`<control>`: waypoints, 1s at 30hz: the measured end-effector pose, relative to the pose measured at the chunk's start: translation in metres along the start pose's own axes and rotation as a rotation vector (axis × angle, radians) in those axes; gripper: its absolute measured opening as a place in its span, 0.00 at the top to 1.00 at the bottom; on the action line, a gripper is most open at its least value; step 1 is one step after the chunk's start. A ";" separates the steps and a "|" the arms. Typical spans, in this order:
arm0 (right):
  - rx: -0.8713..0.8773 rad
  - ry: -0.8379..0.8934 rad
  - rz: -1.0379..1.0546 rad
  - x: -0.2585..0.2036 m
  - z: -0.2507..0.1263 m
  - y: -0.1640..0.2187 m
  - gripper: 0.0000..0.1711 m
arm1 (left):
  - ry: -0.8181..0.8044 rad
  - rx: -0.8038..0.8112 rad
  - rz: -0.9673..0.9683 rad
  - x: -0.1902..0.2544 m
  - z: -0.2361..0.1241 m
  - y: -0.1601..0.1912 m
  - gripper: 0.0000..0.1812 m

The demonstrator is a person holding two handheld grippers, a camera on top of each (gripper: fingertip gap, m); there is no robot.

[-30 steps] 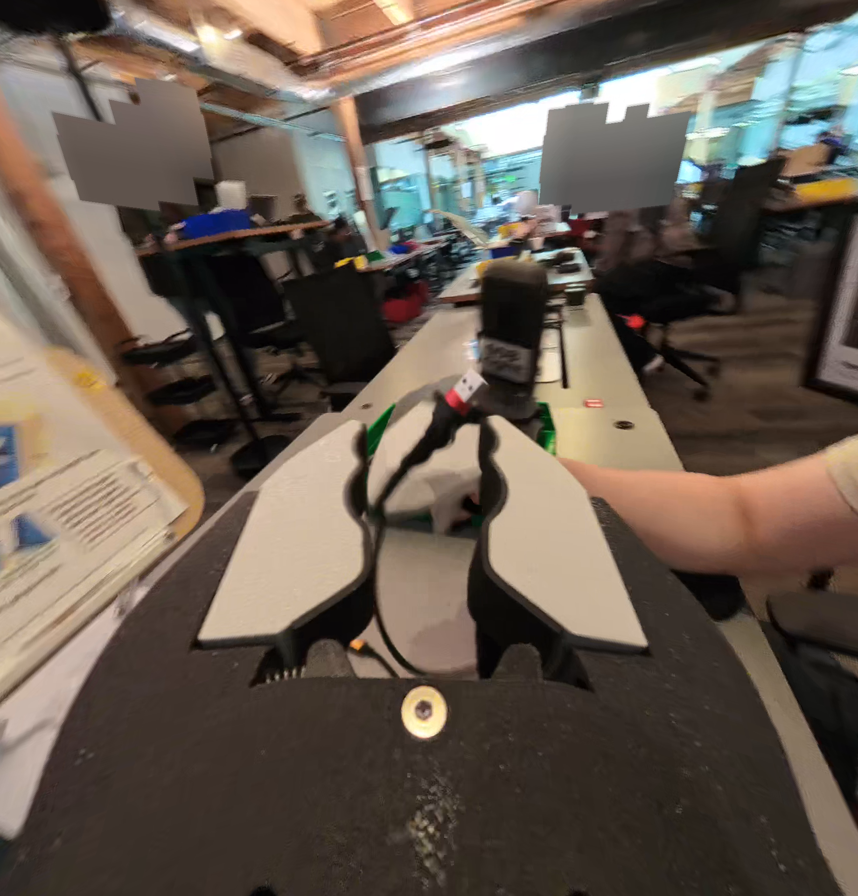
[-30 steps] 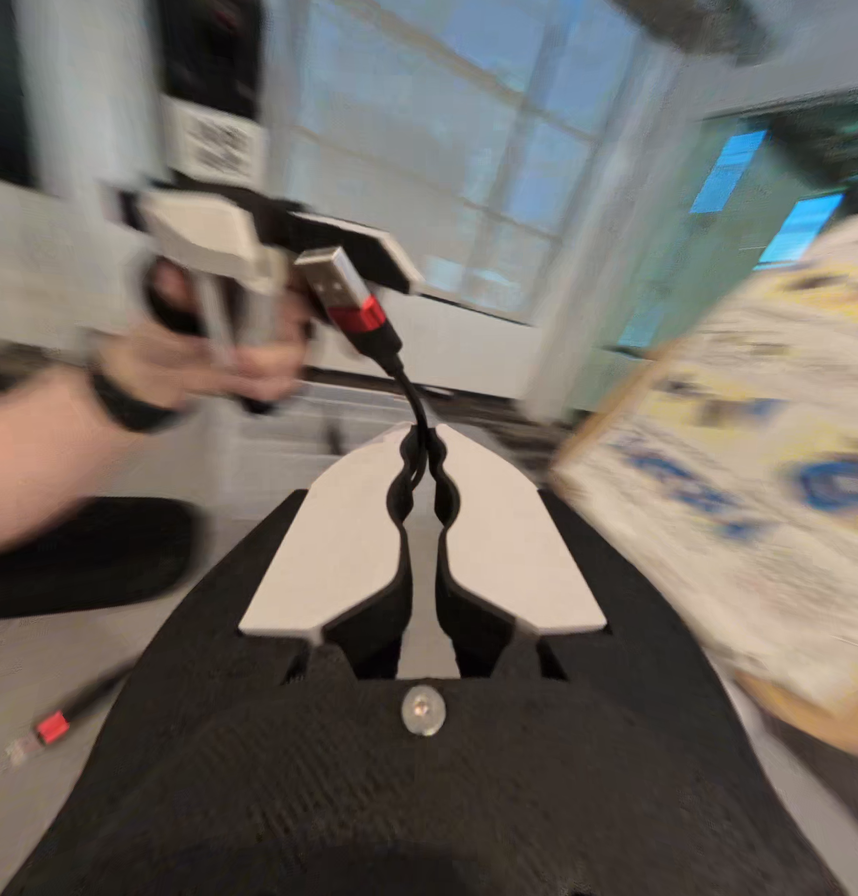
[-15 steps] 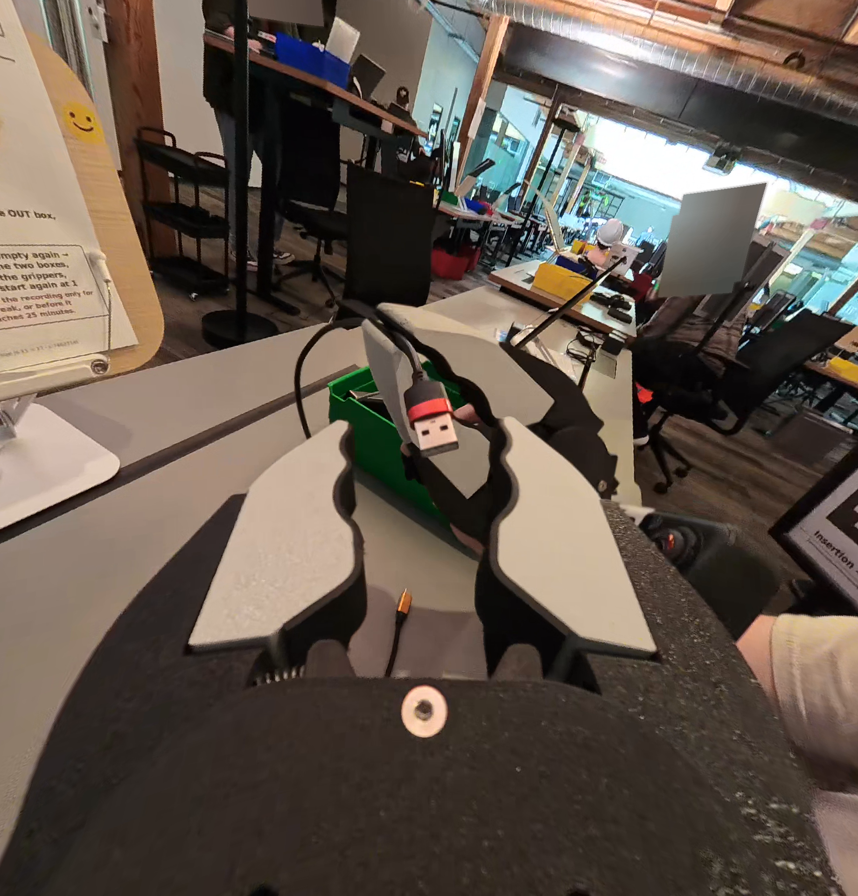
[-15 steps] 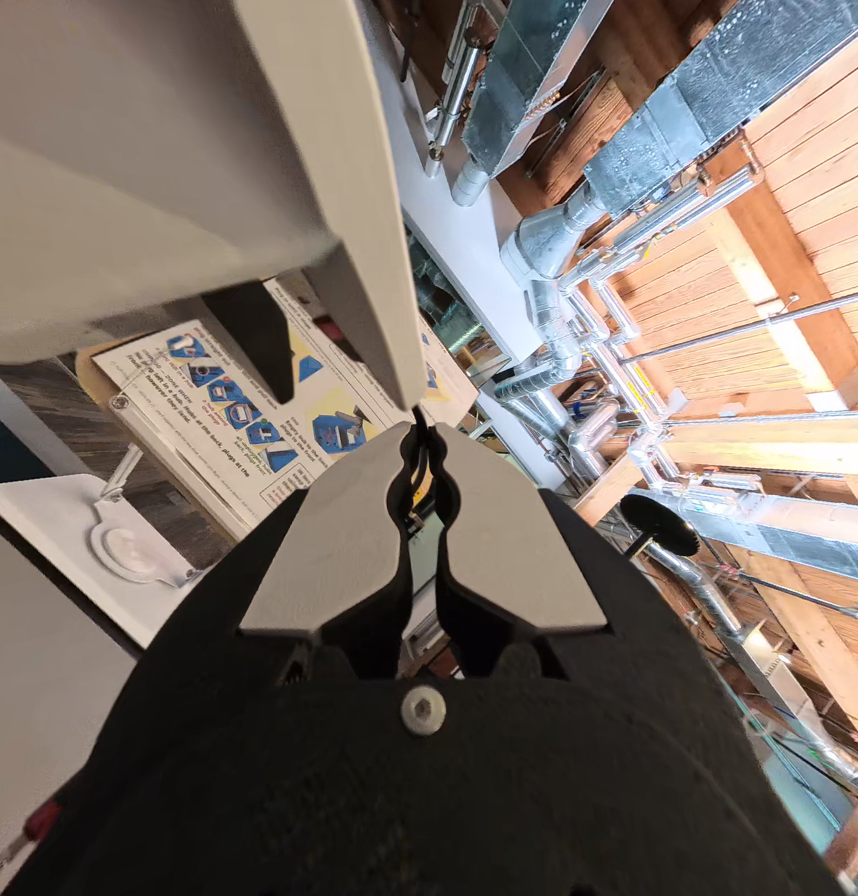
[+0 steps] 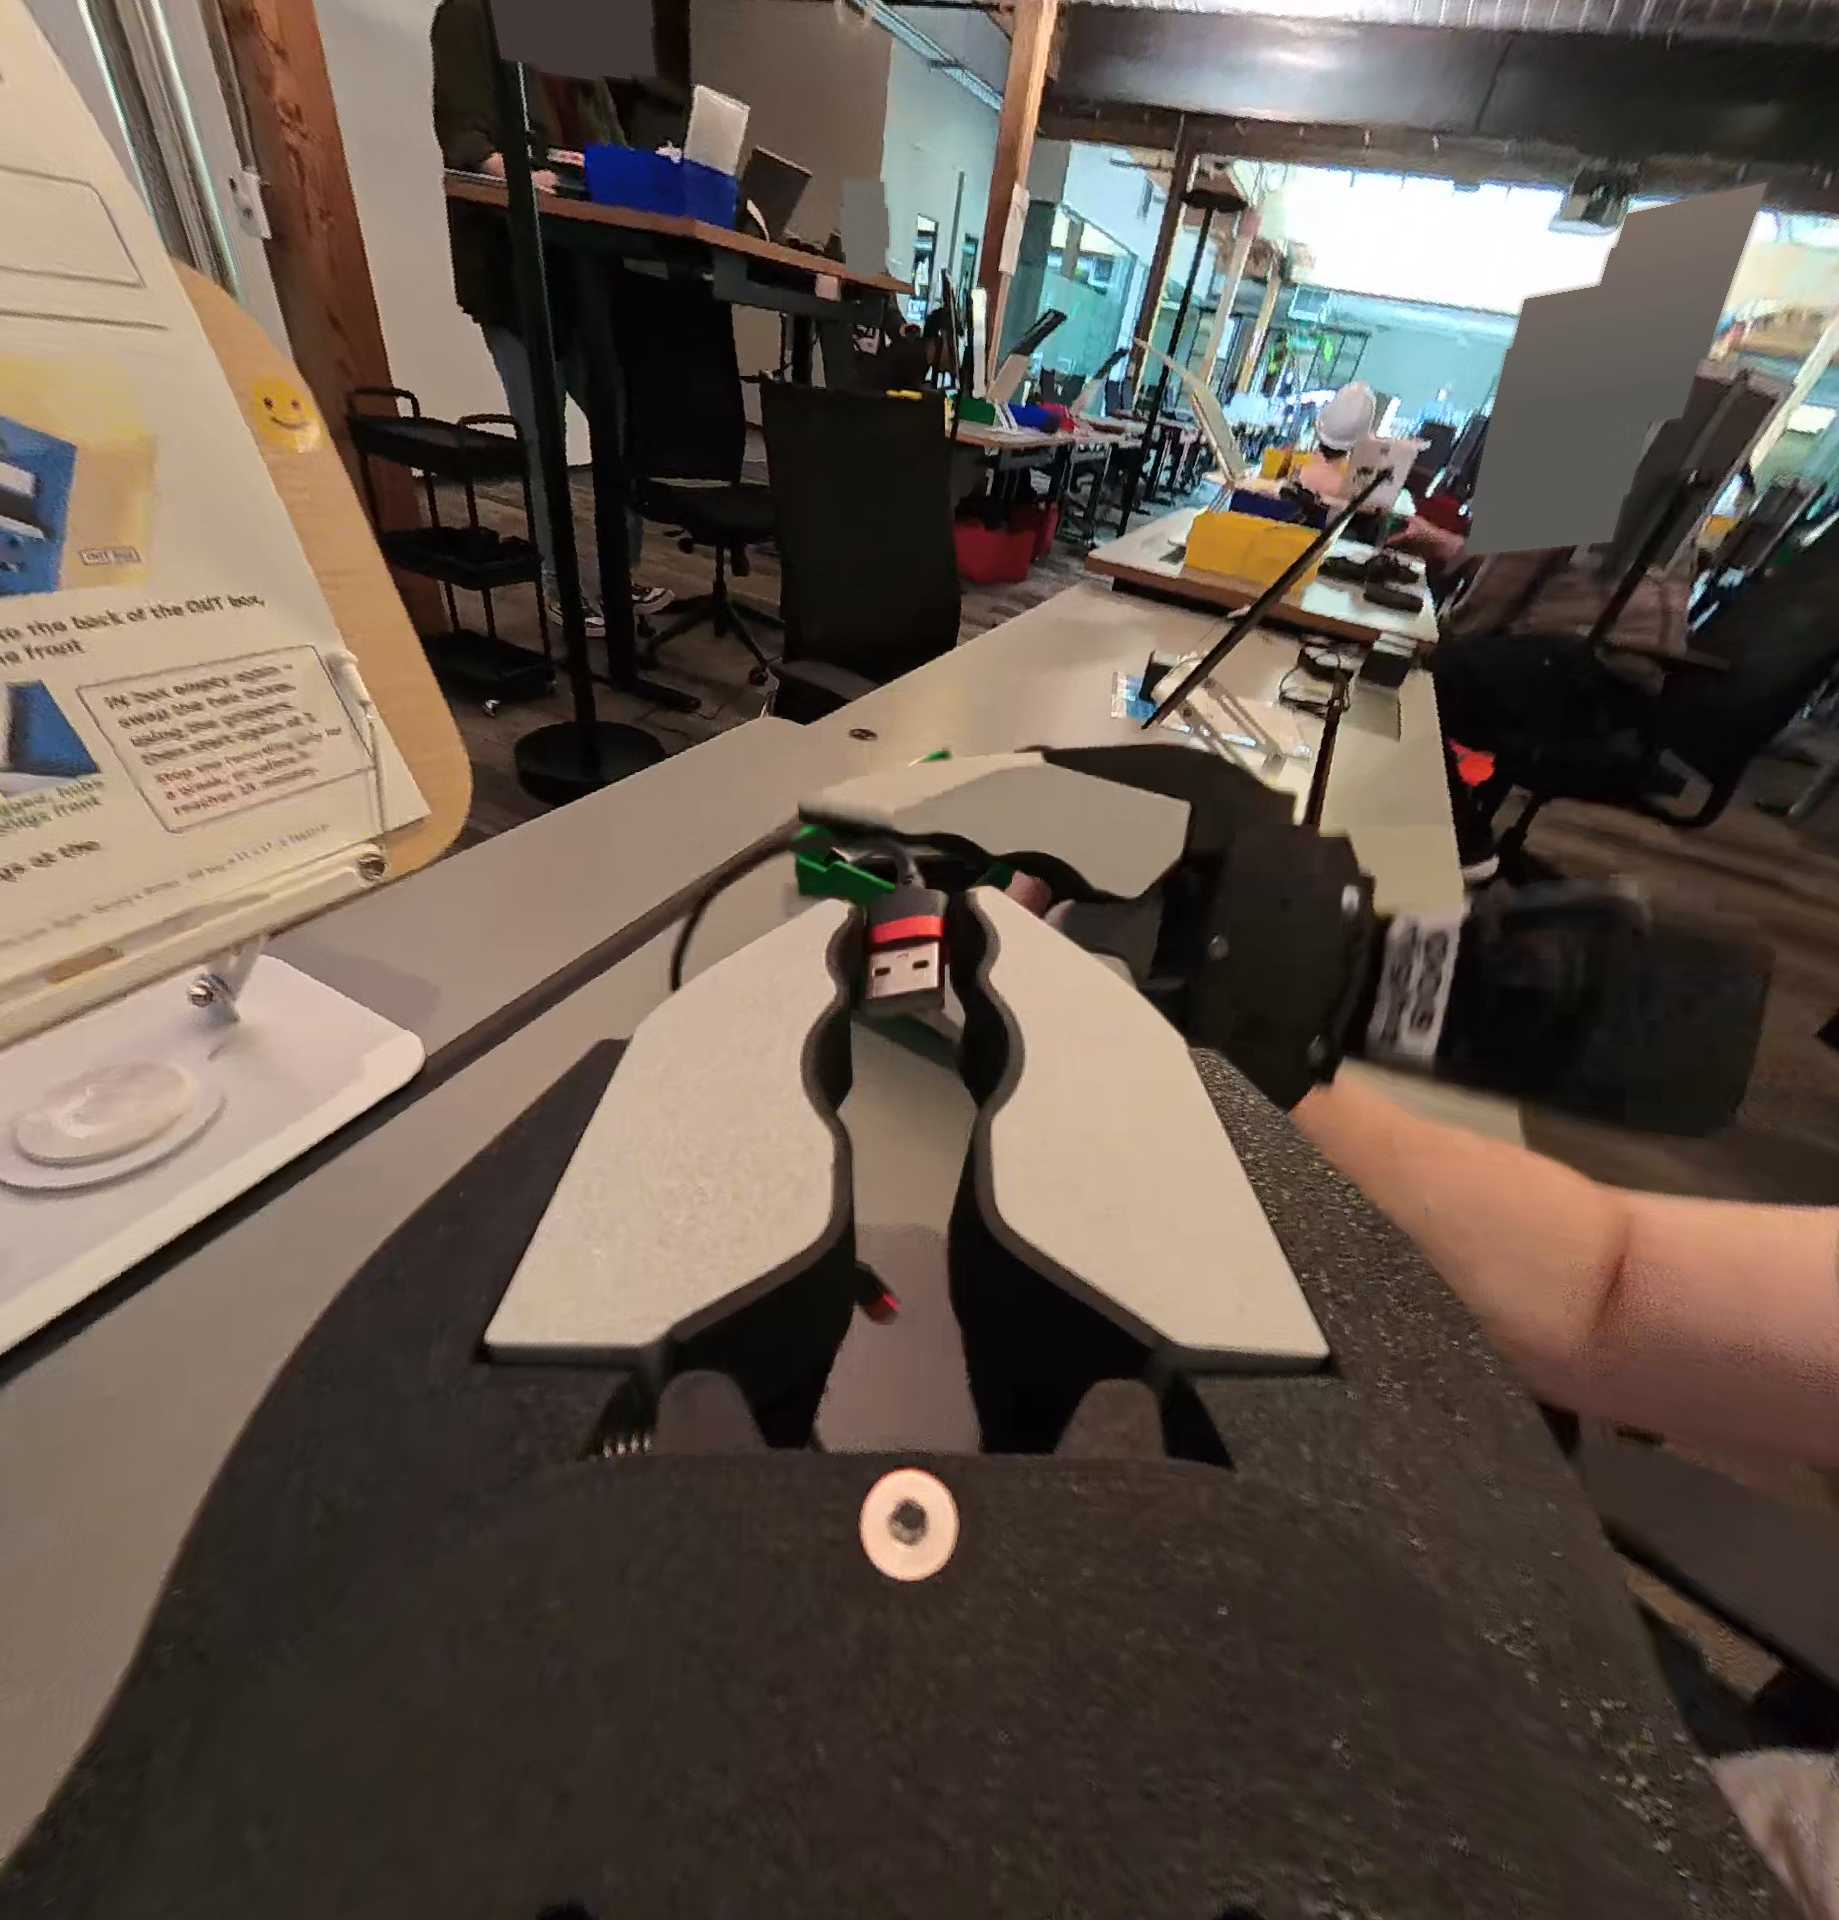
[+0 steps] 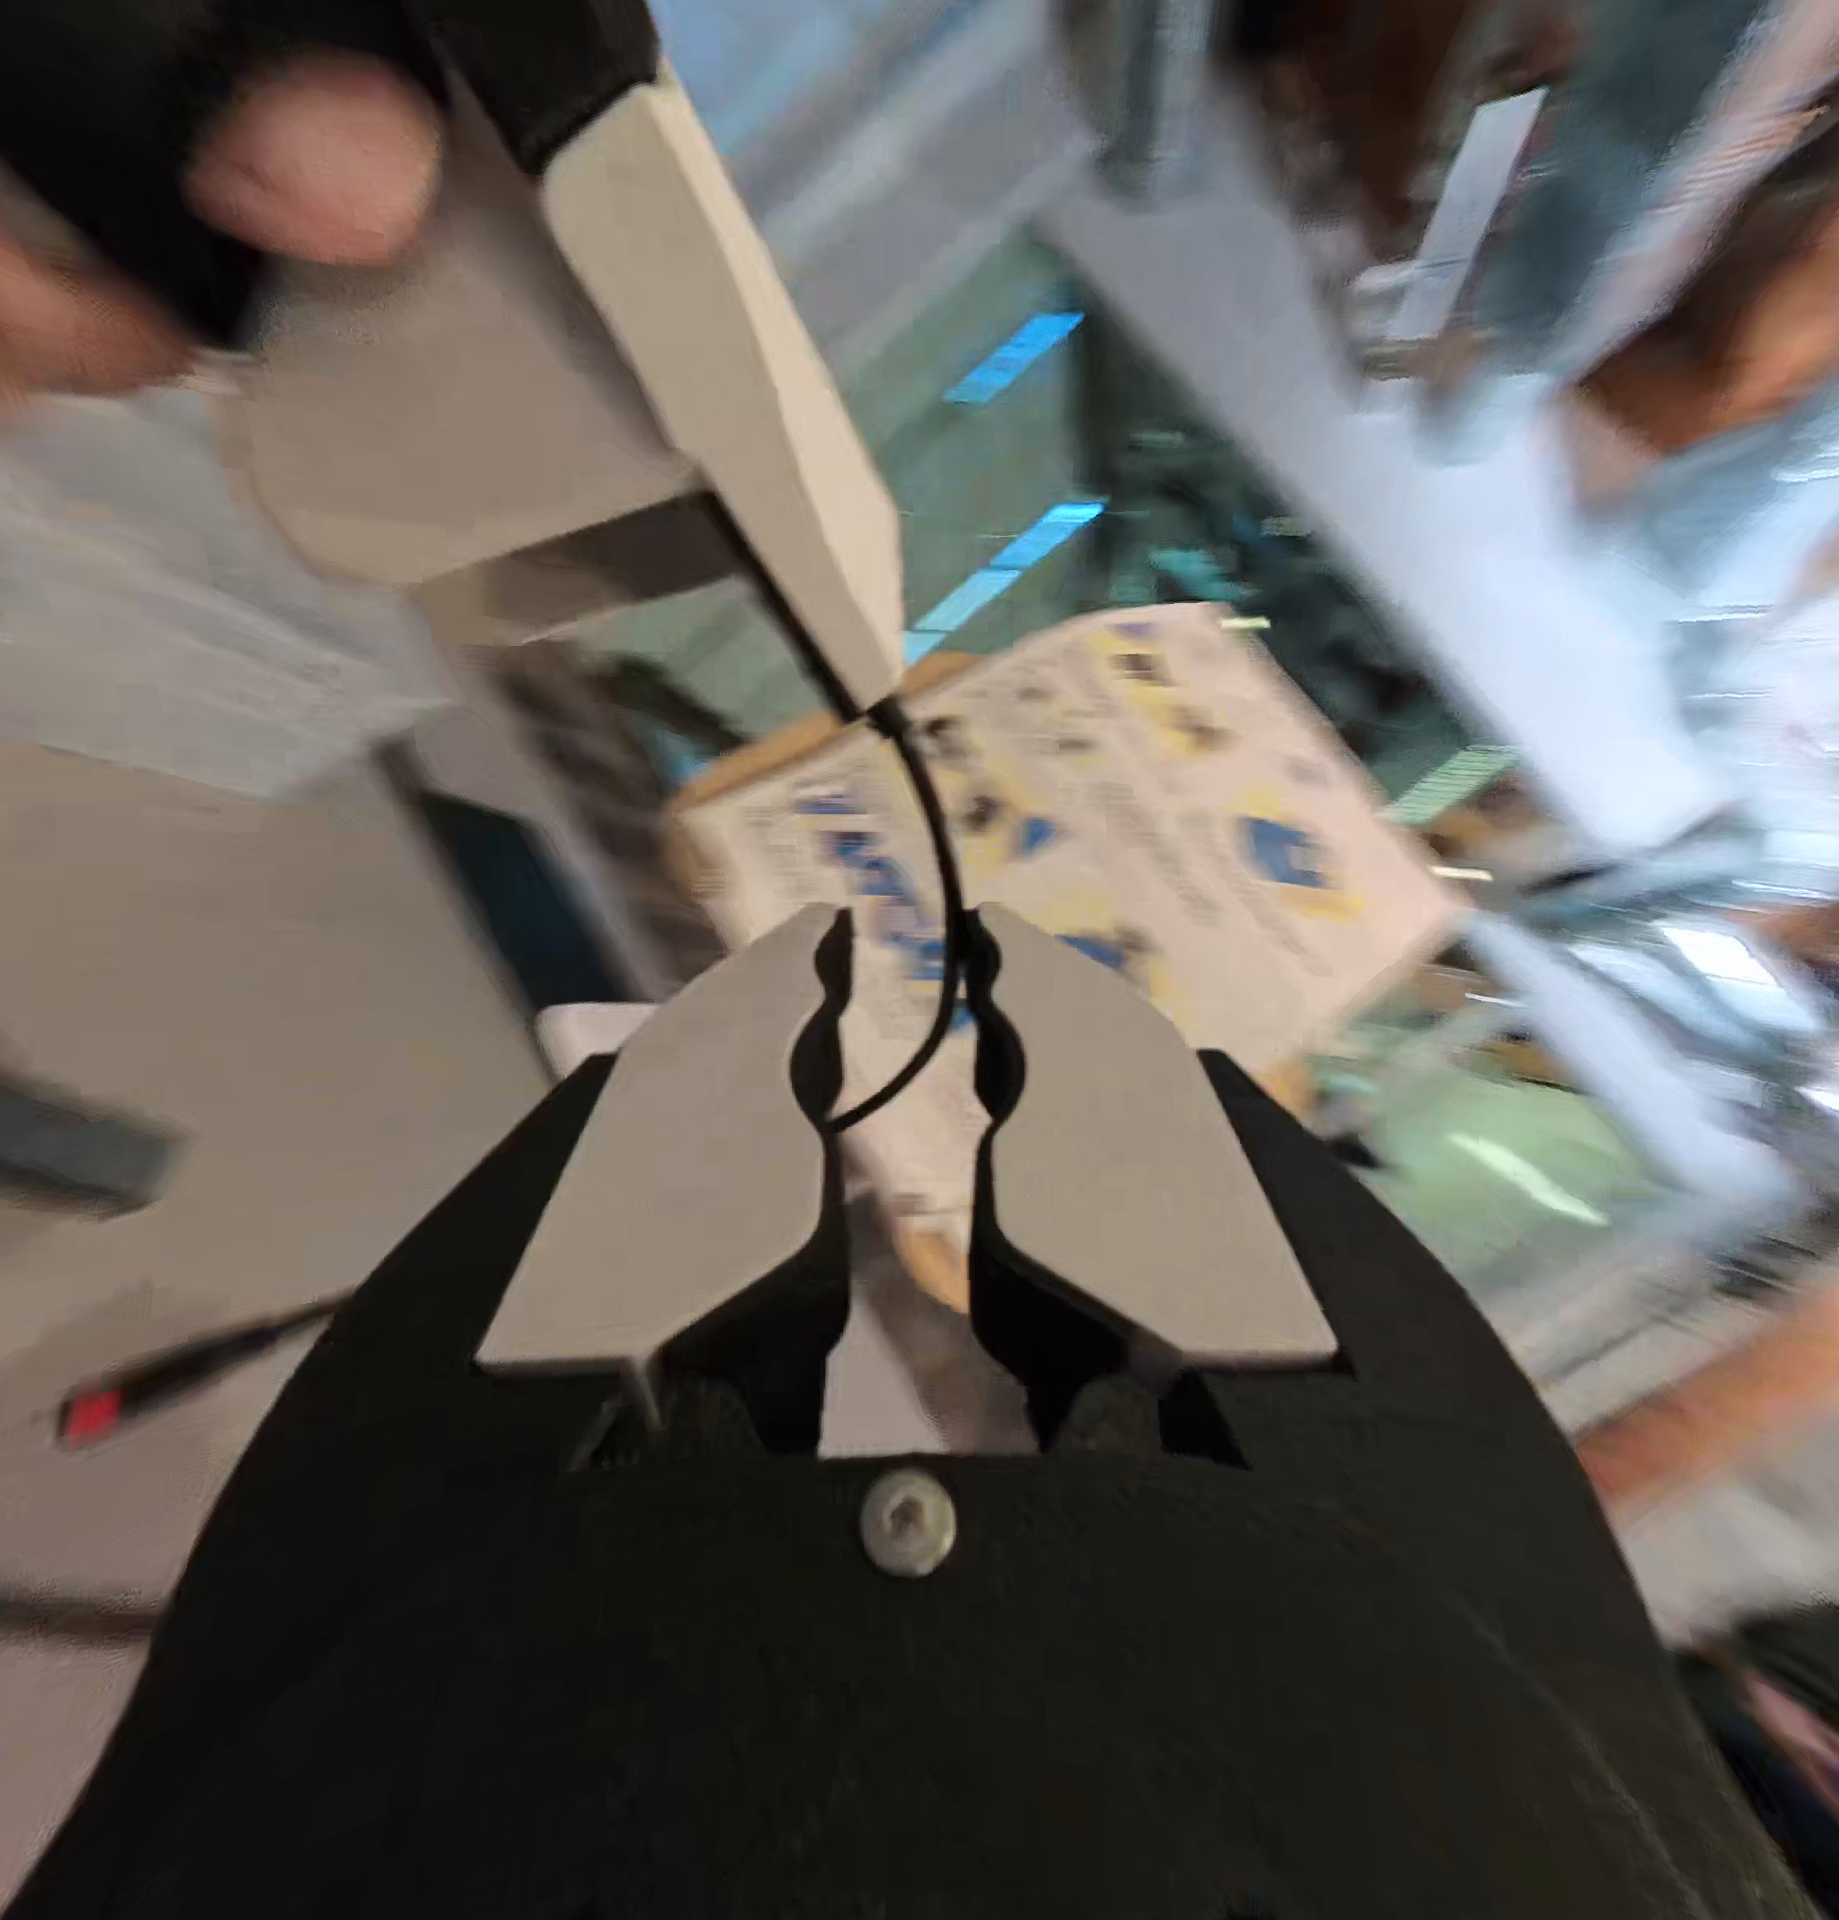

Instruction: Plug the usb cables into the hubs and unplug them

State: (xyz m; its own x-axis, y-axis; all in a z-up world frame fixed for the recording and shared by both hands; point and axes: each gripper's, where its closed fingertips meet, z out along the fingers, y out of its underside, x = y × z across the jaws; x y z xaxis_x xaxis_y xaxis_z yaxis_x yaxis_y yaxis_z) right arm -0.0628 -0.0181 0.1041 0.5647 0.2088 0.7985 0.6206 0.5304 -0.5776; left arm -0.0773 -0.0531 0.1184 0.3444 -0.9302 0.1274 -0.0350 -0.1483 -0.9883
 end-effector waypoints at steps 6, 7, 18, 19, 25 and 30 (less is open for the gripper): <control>0.248 -0.686 0.396 -0.027 -0.068 -0.051 0.80 | 0.232 -0.090 0.117 0.025 -0.033 0.002 0.92; 0.347 -0.736 0.461 -0.017 -0.083 -0.064 0.79 | 0.290 -0.102 0.149 0.035 -0.037 0.004 0.92; 0.462 -0.705 0.670 -0.035 -0.052 -0.047 0.81 | 0.560 0.018 0.242 0.095 -0.035 -0.004 0.91; 0.490 -0.750 0.667 -0.044 -0.055 -0.058 0.81 | 0.532 0.021 0.249 0.090 -0.033 -0.004 0.91; 0.672 -0.711 0.920 -0.011 -0.064 -0.090 0.86 | 0.428 0.046 0.290 0.070 -0.037 -0.009 0.92; 0.598 -0.778 1.029 -0.009 -0.060 -0.094 0.89 | 0.355 0.027 0.330 0.059 -0.039 -0.007 0.92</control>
State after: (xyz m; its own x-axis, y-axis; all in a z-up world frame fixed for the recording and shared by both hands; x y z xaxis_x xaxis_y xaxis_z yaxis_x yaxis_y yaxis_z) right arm -0.0933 -0.1190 0.1412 0.0564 0.9956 0.0745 -0.3073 0.0883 -0.9475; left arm -0.0931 -0.1203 0.1365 -0.0228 -0.9840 -0.1770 -0.0622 0.1780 -0.9821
